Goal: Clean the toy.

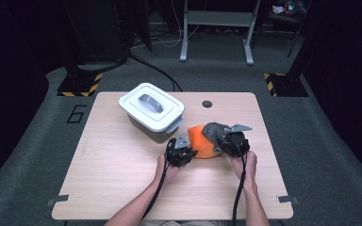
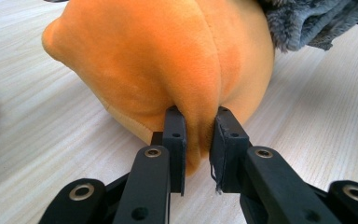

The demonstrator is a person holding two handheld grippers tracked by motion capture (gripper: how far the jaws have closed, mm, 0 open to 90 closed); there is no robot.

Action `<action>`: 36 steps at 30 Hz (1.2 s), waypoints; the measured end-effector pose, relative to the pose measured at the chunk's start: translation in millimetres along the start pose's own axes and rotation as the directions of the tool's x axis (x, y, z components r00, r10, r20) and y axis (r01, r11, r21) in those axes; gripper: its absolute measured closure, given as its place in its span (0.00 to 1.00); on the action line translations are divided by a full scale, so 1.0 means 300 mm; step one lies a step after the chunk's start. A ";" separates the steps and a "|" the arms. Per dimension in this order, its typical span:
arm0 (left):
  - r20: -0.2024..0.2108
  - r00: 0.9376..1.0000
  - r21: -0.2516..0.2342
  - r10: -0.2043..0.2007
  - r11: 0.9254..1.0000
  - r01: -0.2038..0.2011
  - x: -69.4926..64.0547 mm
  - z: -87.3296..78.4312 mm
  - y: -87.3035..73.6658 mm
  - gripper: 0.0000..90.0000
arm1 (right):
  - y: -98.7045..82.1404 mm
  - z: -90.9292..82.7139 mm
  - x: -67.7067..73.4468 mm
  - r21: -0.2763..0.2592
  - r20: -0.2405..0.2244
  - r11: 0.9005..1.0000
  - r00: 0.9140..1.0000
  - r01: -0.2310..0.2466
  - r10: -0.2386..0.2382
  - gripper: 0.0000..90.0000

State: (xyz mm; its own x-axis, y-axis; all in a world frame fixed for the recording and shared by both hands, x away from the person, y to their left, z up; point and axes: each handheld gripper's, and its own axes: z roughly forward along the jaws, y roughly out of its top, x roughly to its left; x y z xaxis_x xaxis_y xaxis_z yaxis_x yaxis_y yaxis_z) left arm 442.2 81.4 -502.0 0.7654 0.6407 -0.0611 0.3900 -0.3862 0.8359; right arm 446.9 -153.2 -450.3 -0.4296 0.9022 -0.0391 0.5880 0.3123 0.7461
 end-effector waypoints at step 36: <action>-0.026 0.999 0.004 0.024 1.000 -0.024 0.003 -0.002 -0.013 0.57 | 0.013 0.010 0.013 0.034 -0.004 0.999 1.000 0.012 -0.012 0.81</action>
State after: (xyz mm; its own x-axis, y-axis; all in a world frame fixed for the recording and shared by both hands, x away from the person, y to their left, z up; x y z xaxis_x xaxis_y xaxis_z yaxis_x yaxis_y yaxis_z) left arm 441.1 83.9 -505.0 0.7608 0.6484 -0.0266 0.3738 -0.4044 0.8347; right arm 449.6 -147.6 -449.4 -0.4396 0.8970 -0.0455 0.6056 0.3334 0.7226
